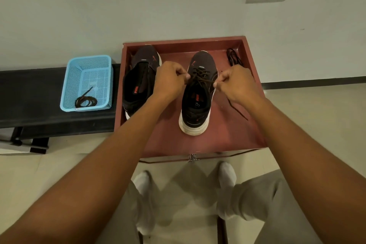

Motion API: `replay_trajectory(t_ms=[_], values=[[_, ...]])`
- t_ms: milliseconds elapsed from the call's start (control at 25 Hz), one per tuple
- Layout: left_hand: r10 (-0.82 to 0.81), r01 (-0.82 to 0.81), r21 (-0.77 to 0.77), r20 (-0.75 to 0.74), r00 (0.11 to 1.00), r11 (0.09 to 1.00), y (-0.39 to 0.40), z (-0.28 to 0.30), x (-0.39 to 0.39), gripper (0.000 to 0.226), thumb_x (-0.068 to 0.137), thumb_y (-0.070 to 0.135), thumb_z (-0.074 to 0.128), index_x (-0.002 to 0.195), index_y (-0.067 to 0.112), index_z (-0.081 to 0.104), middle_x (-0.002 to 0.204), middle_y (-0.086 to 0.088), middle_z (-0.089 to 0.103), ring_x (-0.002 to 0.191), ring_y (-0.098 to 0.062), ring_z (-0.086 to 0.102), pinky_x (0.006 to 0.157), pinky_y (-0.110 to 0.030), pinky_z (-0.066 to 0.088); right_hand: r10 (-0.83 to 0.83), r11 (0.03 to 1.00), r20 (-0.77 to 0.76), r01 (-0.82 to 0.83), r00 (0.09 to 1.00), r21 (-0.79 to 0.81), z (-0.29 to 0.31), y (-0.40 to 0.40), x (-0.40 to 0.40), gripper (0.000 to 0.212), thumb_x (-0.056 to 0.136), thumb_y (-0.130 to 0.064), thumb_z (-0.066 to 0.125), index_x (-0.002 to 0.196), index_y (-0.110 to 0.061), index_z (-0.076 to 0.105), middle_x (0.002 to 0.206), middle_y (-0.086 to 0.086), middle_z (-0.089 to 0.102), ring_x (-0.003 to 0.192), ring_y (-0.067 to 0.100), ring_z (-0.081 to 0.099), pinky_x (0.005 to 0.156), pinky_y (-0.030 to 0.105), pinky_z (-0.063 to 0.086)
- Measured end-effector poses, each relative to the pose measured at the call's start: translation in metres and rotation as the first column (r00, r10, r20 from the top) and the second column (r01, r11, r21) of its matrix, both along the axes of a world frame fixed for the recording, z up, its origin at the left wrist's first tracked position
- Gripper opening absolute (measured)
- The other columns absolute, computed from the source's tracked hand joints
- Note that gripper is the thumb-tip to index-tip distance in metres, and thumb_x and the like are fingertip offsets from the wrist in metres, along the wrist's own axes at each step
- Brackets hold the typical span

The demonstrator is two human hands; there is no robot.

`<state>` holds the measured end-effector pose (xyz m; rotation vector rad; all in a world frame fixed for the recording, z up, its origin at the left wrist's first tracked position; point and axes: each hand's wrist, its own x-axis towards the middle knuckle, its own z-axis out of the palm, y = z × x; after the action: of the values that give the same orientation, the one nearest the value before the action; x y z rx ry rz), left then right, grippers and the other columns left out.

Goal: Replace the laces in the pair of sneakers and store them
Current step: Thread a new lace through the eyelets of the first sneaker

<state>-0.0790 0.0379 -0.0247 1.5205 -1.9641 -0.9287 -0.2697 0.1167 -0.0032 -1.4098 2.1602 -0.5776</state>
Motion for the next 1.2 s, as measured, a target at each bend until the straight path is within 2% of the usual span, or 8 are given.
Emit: replay_trajectory(t_ms=[120, 280, 360, 520, 720, 880, 1080, 1200], values=[[-0.007, 0.005, 0.024, 0.059, 0.998, 1.000, -0.001, -0.006, 0.001, 0.016, 0.090, 0.011, 0.075, 0.075, 0.009, 0.075, 0.069, 0.003, 0.069, 0.063, -0.003, 0.063, 0.065, -0.022, 0.052, -0.070, 0.974, -0.173, 0.104, 0.982, 0.200, -0.007, -0.003, -0.018, 0.009, 0.087, -0.015, 0.071, 0.083, -0.014, 0.078, 0.085, 0.004, 0.075, 0.083, 0.024, 0.070, 0.079, 0.035, 0.058], [-0.040, 0.033, 0.047, 0.137, 0.990, 0.998, -0.001, -0.012, -0.002, 0.014, 0.091, 0.011, 0.074, 0.077, 0.009, 0.075, 0.075, -0.003, 0.071, 0.075, -0.016, 0.070, 0.080, -0.038, 0.061, 0.034, 0.940, -0.227, 0.046, 0.973, 0.339, -0.010, -0.002, -0.012, 0.010, 0.084, -0.015, 0.074, 0.090, -0.008, 0.074, 0.086, 0.005, 0.068, 0.068, 0.020, 0.060, 0.057, 0.027, 0.044], [-0.089, 0.079, 0.076, 0.136, 0.987, 0.994, -0.002, -0.008, 0.000, 0.009, 0.093, 0.011, 0.072, 0.085, 0.009, 0.077, 0.075, -0.001, 0.070, 0.076, -0.015, 0.070, 0.082, -0.036, 0.061, 0.082, 0.954, -0.144, -0.036, 0.986, 0.298, -0.007, -0.001, -0.008, 0.006, 0.088, -0.012, 0.071, 0.090, -0.007, 0.075, 0.084, 0.004, 0.068, 0.070, 0.017, 0.060, 0.061, 0.027, 0.044], [-0.182, 0.168, 0.142, 0.092, 0.979, 0.976, -0.003, -0.001, 0.002, 0.015, 0.099, 0.016, 0.064, 0.109, 0.013, 0.076, 0.096, -0.004, 0.074, 0.090, -0.019, 0.070, 0.087, -0.035, 0.057, 0.070, 0.987, 0.268, -0.105, 0.961, 0.119, 0.004, 0.000, -0.004, 0.010, 0.086, -0.009, 0.076, 0.095, -0.013, 0.080, 0.091, -0.002, 0.076, 0.087, 0.011, 0.070, 0.082, 0.024, 0.054], [-0.071, 0.058, 0.107, 0.121, 0.990, 0.993, 0.002, -0.007, -0.012, 0.037, 0.103, 0.034, 0.058, 0.080, 0.007, 0.063, 0.073, -0.002, 0.062, 0.064, -0.014, 0.057, 0.059, -0.029, 0.042, 0.086, 0.996, 0.253, -0.090, 0.964, 0.003, -0.001, -0.003, 0.005, 0.012, 0.092, -0.021, 0.077, 0.089, -0.009, 0.078, 0.083, 0.000, 0.076, 0.079, 0.010, 0.073, 0.081, 0.027, 0.059], [0.023, 0.001, 0.278, -0.082, 0.996, 0.961, 0.006, -0.015, -0.021, 0.047, 0.101, 0.036, 0.060, 0.060, 0.018, 0.046, 0.056, 0.002, 0.043, 0.052, -0.015, 0.041, 0.057, -0.031, 0.035, 0.028, 0.997, 0.192, -0.040, 0.981, 0.060, -0.005, -0.004, 0.003, 0.019, 0.094, -0.024, 0.074, 0.083, -0.009, 0.076, 0.084, 0.006, 0.076, 0.082, 0.019, 0.072, 0.078, 0.029, 0.056], [0.042, 0.014, 0.346, -0.153, 0.987, 0.938, 0.006, -0.012, -0.021, 0.030, 0.102, 0.031, 0.059, 0.078, 0.014, 0.057, 0.065, -0.002, 0.048, 0.059, -0.014, 0.047, 0.055, -0.027, 0.040, -0.009, 0.990, 0.160, -0.013, 0.987, 0.139, -0.001, -0.001, -0.001, 0.016, 0.094, -0.021, 0.074, 0.082, -0.010, 0.075, 0.081, 0.001, 0.072, 0.080, 0.014, 0.069, 0.081, 0.030, 0.053], [0.041, 0.007, 0.356, -0.125, 0.991, 0.934, 0.007, -0.009, -0.012, 0.030, 0.103, 0.031, 0.058, 0.078, 0.015, 0.056, 0.061, 0.003, 0.042, 0.050, -0.008, 0.040, 0.047, -0.022, 0.036, -0.014, 0.985, 0.136, -0.010, 0.991, 0.174, 0.000, 0.000, -0.005, 0.014, 0.094, -0.023, 0.075, 0.085, -0.012, 0.076, 0.087, 0.001, 0.073, 0.085, 0.015, 0.069, 0.086, 0.033, 0.053]])
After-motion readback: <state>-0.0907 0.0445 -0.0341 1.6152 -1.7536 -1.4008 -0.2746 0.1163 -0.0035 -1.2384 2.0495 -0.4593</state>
